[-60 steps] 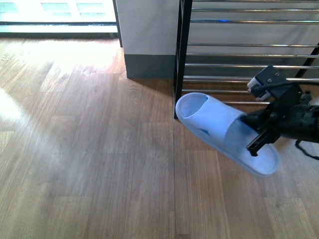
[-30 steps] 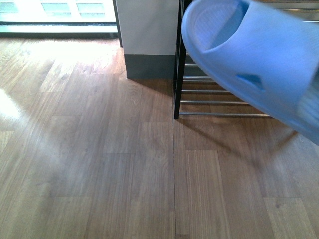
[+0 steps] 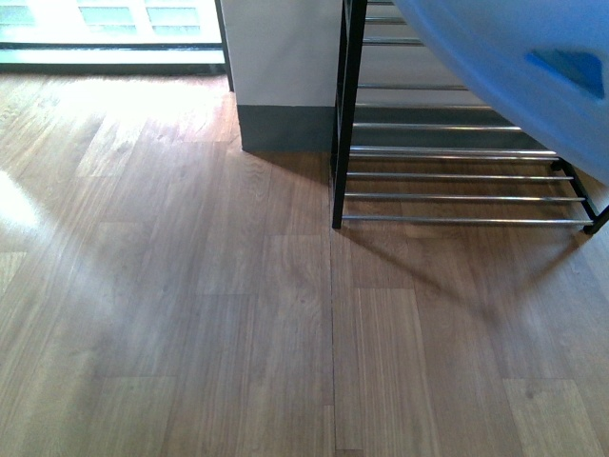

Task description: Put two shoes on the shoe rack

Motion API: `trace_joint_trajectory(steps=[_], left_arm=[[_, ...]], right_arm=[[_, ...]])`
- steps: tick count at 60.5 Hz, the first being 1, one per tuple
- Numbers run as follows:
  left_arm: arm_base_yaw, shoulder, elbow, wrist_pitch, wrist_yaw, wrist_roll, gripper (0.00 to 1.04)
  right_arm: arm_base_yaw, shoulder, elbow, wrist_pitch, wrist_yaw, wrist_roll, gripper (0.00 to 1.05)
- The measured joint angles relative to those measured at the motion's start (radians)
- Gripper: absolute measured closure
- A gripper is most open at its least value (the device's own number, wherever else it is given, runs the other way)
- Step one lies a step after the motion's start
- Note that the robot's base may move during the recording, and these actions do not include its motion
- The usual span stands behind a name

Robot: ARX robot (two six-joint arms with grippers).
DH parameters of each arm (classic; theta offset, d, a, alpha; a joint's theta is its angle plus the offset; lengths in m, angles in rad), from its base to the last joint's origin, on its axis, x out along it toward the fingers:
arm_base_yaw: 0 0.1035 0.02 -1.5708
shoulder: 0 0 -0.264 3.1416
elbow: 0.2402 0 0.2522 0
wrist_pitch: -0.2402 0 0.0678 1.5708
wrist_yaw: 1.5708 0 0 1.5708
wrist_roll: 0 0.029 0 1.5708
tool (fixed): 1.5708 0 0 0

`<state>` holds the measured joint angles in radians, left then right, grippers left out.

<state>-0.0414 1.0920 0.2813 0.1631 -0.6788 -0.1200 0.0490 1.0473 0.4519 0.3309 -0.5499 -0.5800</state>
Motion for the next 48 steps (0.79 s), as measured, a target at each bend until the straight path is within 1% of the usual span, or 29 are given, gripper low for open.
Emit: trace_joint_trajectory(steps=[48], left_arm=[[-0.002, 0.003, -0.002, 0.0, 0.005, 0.001, 1.03]], right_arm=[[-0.004, 0.005, -0.002, 0.0, 0.004, 0.0, 1.03]])
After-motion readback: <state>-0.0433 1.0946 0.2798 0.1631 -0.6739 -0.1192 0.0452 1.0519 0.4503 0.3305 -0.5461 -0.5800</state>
